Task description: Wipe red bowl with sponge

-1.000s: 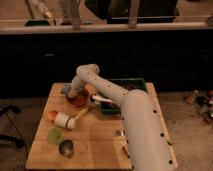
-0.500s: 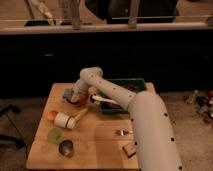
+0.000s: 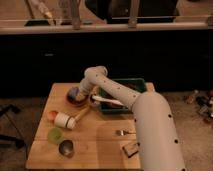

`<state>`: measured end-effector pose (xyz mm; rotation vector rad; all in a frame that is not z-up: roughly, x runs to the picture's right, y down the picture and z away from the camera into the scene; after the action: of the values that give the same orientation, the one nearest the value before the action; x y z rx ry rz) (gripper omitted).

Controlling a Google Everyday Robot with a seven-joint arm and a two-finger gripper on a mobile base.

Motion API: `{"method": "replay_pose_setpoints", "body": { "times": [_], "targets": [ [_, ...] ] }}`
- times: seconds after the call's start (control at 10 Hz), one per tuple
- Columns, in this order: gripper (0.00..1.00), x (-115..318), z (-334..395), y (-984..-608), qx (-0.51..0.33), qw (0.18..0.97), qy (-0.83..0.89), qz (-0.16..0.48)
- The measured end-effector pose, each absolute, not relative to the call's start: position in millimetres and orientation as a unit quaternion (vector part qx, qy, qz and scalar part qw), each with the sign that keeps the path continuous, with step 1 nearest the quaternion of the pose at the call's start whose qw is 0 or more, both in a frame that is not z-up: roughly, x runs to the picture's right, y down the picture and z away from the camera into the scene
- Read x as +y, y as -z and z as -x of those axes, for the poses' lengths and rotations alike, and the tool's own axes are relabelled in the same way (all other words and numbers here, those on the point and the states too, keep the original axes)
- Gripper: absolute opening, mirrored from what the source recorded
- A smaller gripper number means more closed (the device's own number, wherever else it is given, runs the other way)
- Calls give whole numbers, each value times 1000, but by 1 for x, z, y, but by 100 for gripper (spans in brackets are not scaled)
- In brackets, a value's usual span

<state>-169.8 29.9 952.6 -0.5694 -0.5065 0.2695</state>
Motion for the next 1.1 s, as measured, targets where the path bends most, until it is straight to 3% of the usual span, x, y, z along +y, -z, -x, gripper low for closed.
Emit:
{"method": "replay_pose_setpoints", "body": {
  "times": [0.5,1.1],
  "targets": [
    [0,10,191,-966,-254,920,-131,268],
    [0,43,217,-942,-289,905,-70,304]
  ]
}}
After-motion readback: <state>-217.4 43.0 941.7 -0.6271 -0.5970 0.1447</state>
